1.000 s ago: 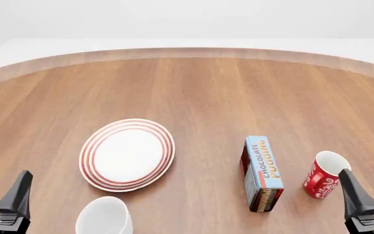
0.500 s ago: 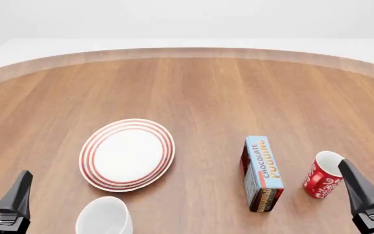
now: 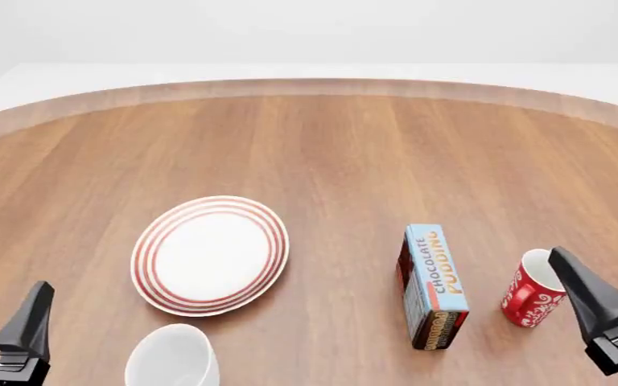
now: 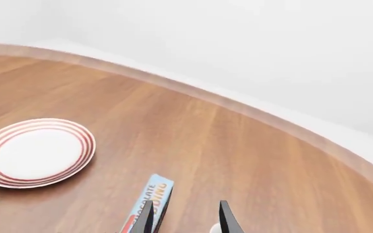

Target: Pick up the white mug and put it on the plate, and put the chocolate pudding to the right of the plate.

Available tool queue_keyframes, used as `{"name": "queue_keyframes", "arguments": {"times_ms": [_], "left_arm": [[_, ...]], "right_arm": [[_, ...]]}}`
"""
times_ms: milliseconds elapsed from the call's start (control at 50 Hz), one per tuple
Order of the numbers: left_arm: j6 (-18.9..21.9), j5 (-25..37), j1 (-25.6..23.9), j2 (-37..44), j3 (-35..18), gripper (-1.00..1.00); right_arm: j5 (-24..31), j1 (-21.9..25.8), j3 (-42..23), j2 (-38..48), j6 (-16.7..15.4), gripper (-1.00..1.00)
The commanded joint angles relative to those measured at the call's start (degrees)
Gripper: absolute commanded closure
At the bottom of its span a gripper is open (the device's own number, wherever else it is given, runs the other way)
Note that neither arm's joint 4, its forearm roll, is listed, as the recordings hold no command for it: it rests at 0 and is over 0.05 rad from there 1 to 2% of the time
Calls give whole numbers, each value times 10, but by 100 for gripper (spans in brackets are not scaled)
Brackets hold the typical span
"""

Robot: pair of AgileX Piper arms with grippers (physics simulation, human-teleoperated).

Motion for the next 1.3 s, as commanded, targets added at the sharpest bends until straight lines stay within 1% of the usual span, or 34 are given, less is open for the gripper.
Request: {"name": "queue_keyframes", "arguments": {"times_ms": [20,40,120,160,300,360,380,460,560,580,620,640,680,700,720,740,760,800,880,940,960,1000,1100,1120,1180,1240,1300], "left_arm": [[0,0,0,0,0,-100],[0,0,0,0,0,-100],[0,0,0,0,0,-100],[0,0,0,0,0,-100],[0,0,0,0,0,-100],[0,0,0,0,0,-100],[0,0,0,0,0,-100],[0,0,0,0,0,-100],[0,0,0,0,0,-100],[0,0,0,0,0,-100],[0,0,0,0,0,-100],[0,0,0,0,0,-100],[0,0,0,0,0,-100],[0,0,0,0,0,-100],[0,0,0,0,0,-100],[0,0,0,0,0,-100],[0,0,0,0,0,-100],[0,0,0,0,0,-100],[0,0,0,0,0,-100],[0,0,0,0,0,-100],[0,0,0,0,0,-100],[0,0,0,0,0,-100],[0,0,0,0,0,-100],[0,0,0,0,0,-100],[0,0,0,0,0,-100],[0,0,0,0,0,-100],[0,0,0,0,0,-100]], "right_arm": [[34,19,-43,28,-3,-100],[38,24,-47,33,-8,-100],[50,31,-61,41,-3,-100],[53,35,-66,48,-8,-100],[71,47,-85,68,-3,-100],[82,48,-96,72,-5,-100],[88,50,-103,75,4,-100],[106,48,-117,75,-2,-100],[120,49,-129,82,2,-100],[131,52,-142,90,11,-100],[135,56,-145,96,9,-100],[139,60,-148,100,15,-100],[141,61,-150,101,17,-100],[142,71,-155,107,38,-100],[146,71,-161,109,41,-100],[149,70,-164,109,36,-100],[150,76,-170,117,54,-100],[150,78,-171,120,53,-100],[147,88,-178,146,64,-100],[147,87,-184,159,62,-100],[147,88,-187,167,69,-100],[146,88,-190,173,72,-100],[153,86,-192,185,72,-100],[156,86,-197,196,78,-100],[152,86,-198,211,76,-100],[153,90,-202,229,83,-100],[153,90,-202,229,83,-100]]}}
